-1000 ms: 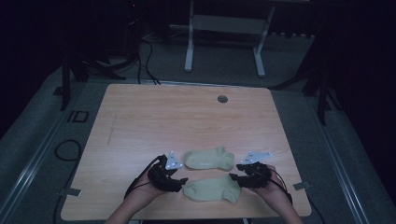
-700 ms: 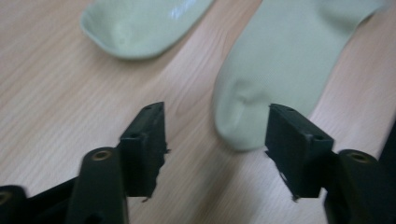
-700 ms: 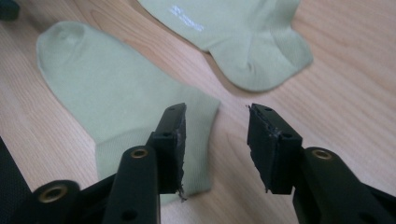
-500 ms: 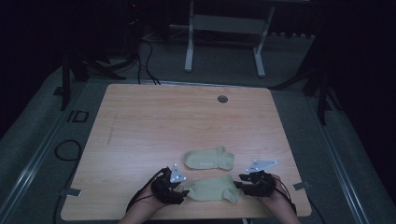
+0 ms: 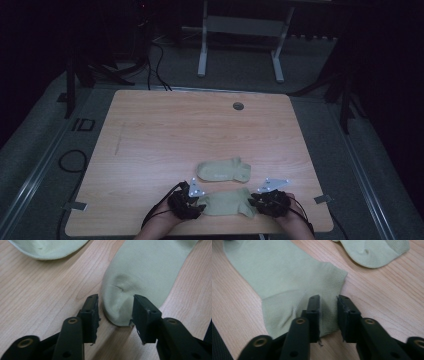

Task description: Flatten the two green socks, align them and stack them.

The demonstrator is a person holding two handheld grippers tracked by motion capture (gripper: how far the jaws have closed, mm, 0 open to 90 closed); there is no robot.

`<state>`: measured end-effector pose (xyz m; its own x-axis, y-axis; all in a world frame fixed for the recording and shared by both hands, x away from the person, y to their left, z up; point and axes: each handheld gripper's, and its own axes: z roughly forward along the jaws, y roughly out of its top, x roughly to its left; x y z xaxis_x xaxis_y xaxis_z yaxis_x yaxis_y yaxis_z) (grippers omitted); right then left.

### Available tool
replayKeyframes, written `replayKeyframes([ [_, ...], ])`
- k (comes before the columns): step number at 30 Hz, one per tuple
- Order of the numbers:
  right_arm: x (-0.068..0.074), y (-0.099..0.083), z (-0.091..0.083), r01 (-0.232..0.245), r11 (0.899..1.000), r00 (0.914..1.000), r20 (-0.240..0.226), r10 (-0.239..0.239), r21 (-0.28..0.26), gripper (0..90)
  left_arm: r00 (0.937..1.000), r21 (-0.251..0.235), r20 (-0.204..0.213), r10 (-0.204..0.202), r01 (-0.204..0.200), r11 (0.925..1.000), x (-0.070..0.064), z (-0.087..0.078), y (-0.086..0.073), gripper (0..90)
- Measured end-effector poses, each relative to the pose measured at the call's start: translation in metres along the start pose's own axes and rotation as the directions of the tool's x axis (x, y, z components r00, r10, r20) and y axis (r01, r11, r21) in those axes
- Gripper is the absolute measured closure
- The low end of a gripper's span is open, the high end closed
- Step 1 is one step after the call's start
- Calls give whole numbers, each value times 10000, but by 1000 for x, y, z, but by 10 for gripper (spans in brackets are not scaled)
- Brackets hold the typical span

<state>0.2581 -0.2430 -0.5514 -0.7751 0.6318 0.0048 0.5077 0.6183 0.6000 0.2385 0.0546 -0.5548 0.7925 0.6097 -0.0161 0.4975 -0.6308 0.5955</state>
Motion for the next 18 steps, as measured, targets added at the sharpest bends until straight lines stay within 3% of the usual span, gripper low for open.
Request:
replayKeyframes([
  [6,2,-1,0,-100,9999,9999,-133,100,-46,827,9999,-107,-15,167,-167,9998,-6,-1,-2,847],
  [14,5,3,-2,22,10000,9999,-170,-21,85,839,9994,-464,-272,-202,189,9987,-3,-7,-3,876],
  [18,0,14,-14,-89,9990,9999,-136,83,-437,840,9979,-865,-483,-433,390,9955,9,-22,7,876],
])
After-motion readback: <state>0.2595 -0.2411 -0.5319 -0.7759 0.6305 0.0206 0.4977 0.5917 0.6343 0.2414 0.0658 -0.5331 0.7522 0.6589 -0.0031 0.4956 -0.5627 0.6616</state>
